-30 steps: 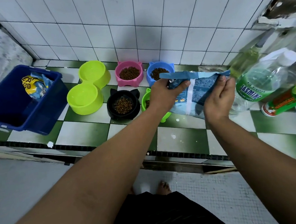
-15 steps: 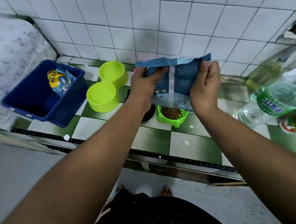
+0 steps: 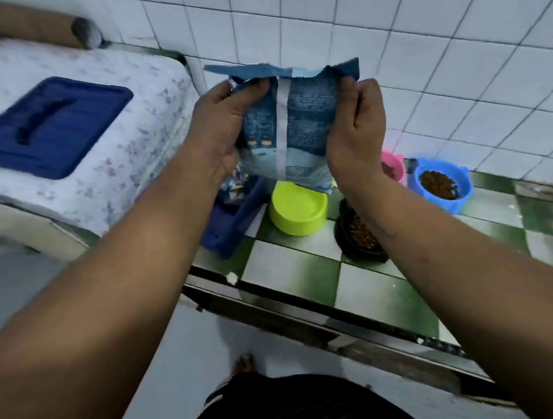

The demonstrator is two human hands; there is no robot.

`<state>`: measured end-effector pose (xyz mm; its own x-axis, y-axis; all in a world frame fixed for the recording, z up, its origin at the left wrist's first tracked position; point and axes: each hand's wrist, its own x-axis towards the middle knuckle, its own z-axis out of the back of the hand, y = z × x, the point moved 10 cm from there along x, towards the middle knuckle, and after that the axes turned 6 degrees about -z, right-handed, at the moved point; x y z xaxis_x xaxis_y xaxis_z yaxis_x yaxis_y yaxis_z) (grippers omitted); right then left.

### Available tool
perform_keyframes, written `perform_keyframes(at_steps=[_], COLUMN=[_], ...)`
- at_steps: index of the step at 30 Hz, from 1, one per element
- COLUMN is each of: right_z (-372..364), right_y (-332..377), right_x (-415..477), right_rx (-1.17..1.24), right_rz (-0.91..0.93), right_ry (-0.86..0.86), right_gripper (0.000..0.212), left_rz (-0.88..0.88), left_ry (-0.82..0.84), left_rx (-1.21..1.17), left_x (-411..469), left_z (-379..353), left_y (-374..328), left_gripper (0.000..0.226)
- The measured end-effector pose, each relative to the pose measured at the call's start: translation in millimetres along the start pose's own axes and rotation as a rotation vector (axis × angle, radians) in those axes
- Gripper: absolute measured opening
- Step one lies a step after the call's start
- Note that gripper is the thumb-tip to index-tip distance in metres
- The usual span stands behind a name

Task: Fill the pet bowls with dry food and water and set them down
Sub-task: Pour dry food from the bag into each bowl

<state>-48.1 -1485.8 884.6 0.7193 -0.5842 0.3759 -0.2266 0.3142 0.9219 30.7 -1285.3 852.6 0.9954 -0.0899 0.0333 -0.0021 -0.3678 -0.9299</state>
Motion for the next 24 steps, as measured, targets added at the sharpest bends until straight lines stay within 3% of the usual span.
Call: perform_keyframes(at_steps=[8, 12, 18, 22, 24], right_z=[-116.2, -145.0, -162.4, -169.6, -176.1], right_y=[-4.1, -41.3, -113.9, -124.3, -122.6], right_x=[-48.4, -71.5, -97.6, -94.3, -88.8], right_rx=[-0.032, -0.048, -0.195, -0.329, -0.422], right_rz=[-0.142, -0.317, -0.638, -0.707, -0.659], right_ry=[0.179, 0.248, 0.406, 0.456, 0.486], right_gripper=[0.031, 0.033, 0.027, 0.022, 0.017], left_rz=[0.058, 0.237, 0.488, 0.505, 0.487], left_ry=[0.036, 0.044, 0.049, 0.028, 0.028], left_rx=[0.267, 0.357, 0.499, 0.578, 0.645], left_x=[53.6, 60.9, 66.0, 71.1, 77.9], left_z=[116.9, 162.3, 200.3, 198.4, 192.7], left_y=[-39.2, 2.4, 91.2, 117.2, 123.7], left_gripper=[0.022, 0.022, 0.049, 0.017, 0.019])
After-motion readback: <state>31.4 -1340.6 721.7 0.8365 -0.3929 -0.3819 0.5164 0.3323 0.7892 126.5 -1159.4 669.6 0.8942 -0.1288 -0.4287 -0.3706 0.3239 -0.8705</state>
